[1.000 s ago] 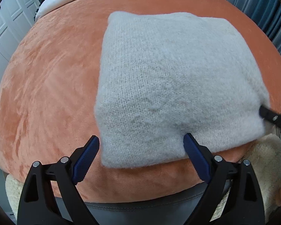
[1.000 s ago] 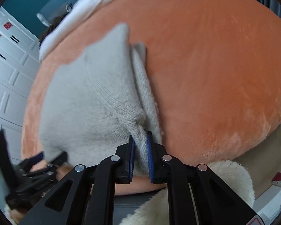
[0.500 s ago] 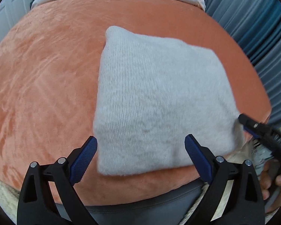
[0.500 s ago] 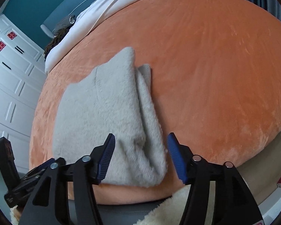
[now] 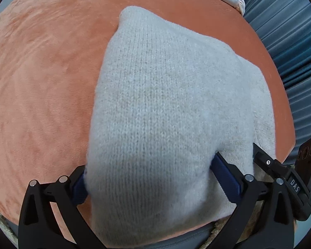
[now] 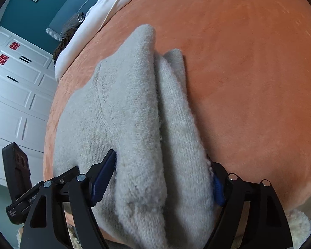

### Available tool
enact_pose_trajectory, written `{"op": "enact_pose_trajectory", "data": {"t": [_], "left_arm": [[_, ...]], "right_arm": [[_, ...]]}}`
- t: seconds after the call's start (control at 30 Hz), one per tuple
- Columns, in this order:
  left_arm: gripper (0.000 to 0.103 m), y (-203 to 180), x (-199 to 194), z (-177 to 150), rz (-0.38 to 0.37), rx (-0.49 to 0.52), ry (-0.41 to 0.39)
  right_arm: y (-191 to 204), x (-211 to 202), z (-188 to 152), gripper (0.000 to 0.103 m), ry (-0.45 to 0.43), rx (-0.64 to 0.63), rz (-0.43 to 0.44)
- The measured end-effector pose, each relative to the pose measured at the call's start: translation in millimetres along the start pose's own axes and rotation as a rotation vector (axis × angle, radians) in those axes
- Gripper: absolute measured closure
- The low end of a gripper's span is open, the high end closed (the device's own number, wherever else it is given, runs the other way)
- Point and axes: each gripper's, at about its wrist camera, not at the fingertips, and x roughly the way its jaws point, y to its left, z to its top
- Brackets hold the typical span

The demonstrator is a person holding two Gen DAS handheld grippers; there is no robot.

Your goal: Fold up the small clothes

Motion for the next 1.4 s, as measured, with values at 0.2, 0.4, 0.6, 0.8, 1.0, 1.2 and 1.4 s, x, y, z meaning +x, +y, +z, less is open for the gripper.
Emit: {"op": "enact_pose_trajectory", "data": {"t": [0.2,0.4,0.6,0.8,1.0,1.2,1.4], "left_arm": [[0.005,8,12,4,-0.080,0.008,-0.020],[0.021,-8,-7,0,-0.010,0.099,-0.018],[0.035,-34,-36,-8,0.022,0.194,-0.004],[0.027,-32,-24,-20,0.051,0.206,0.045],[0.010,-28,-13,-13,0.084,0.185,0.050],[0.006,-40,2,-5,0.071,0.167,0.065],[0.038,-50,-20,0,0.018,0.186,0.046]], "right_arm": [[15,13,3,0.019,-0.018,-0.035,-0.001],[23,3,6,0.062,-0.021,-0.021,0.027],[32,-30,-1,0.069,-0.062,-0.029,0.029],[8,-26,-16,0.066,-0.027,0.044,0.033],[-6,-14,-13,0.052,-0.013,0.080,0.069],[-16,-7,-11,0.048,-0.003,0.106,0.103],[-4,-27,-11,0.066,-0.045,0.070,0.133]]}}
